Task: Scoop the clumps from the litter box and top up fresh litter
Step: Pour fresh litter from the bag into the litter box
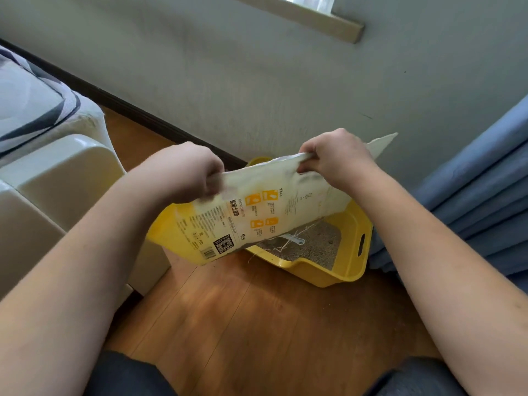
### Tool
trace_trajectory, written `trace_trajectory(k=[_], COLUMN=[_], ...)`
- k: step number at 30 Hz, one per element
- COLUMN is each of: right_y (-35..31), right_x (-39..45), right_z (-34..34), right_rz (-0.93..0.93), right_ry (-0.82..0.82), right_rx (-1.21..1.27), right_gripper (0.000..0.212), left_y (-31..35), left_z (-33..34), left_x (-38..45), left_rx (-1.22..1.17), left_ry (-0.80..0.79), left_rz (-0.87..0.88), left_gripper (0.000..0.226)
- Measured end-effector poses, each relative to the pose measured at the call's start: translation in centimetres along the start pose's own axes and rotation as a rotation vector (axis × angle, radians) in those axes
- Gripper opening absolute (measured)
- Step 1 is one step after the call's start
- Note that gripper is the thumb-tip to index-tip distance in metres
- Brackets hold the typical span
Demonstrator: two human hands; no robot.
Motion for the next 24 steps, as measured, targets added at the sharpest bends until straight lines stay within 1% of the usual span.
trace_trajectory(k=[1, 3, 5, 6, 8, 9, 10, 11, 12, 13, 15, 17, 19, 20, 22, 24], right_y=[-0.7, -2.3, -4.2, -4.8, -5.8, -6.1, -6.4, -6.5, -6.8, -6.8, -6.6, -6.3, -5.7, -5.0, -3.4, -1.9], right_x=[0.0, 0.0, -0.1, -0.1, 0.1, 0.2, 0.4, 0.4, 0.3, 0.3, 0.1, -0.4, -1.1, -1.5, -2.2, -2.8], right_z=[0.1, 0.5, 0.8, 0.8, 0.7, 0.4, 0.2, -0.2, -0.6, -0.8, -1.0, -1.3, -2.0, -2.3, -2.9, -3.1], right_rz=[-0.022, -0.096, -0.206, -0.249, -0.304, -0.325, -0.328, -0.326, -0.332, -0.359, -0.448, -0.575, -0.661, -0.666, -0.600, -0.539], right_ry=[-0.007, -0.026, -0.007, 0.015, 0.084, 0.134, 0.192, 0.234, 0.255, 0.291, 0.389, 0.540, 0.681, 0.754, 0.883, 0.981], right_rx=[-0.022, -0.085, -0.164, -0.198, -0.235, -0.256, -0.281, -0.286, -0.281, -0.269, -0.228, -0.186, -0.111, -0.075, -0.006, 0.052], right_gripper=[0.017, 0.017, 0.015, 0.012, 0.008, 0.010, 0.016, 0.021, 0.025, 0.027, 0.027, 0.021, 0.007, 0.005, 0.019, 0.021], left_y=[0.3, 1.5, 3.0, 3.6, 4.4, 4.4, 4.4, 4.3, 4.1, 3.9, 3.8, 3.5, 2.8, 2.4, 1.4, 0.9], left_z=[0.3, 1.0, 1.6, 2.0, 2.6, 2.9, 3.0, 2.9, 2.8, 2.9, 2.9, 3.1, 3.4, 3.5, 3.5, 3.2], left_x=[0.1, 0.4, 0.9, 1.1, 1.5, 1.8, 1.9, 2.1, 2.1, 2.2, 2.0, 1.9, 1.6, 1.5, 1.4, 1.3], left_rx=[-0.017, -0.119, -0.223, -0.289, -0.437, -0.490, -0.526, -0.552, -0.576, -0.601, -0.636, -0.682, -0.718, -0.748, -0.820, -0.887], left_ry=[0.001, 0.036, 0.106, 0.137, 0.181, 0.214, 0.256, 0.307, 0.352, 0.384, 0.432, 0.459, 0.477, 0.486, 0.509, 0.544], left_rz=[-0.007, 0.009, 0.059, 0.060, 0.024, 0.002, -0.016, -0.025, -0.027, -0.029, -0.023, -0.026, -0.047, -0.059, -0.092, -0.111], left_gripper=[0.006, 0.024, 0.043, 0.047, 0.039, 0.028, 0.014, 0.012, 0.022, 0.027, 0.026, 0.023, 0.024, 0.025, 0.023, 0.018])
Point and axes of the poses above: each hand's wrist, its own x-axis towards the middle knuckle, its own z-axis out of the palm, y = z × x, the point moved 4 cm from there along x, towards the middle knuckle, and after that the axes turned 3 degrees about y, right-handed, at the moved point
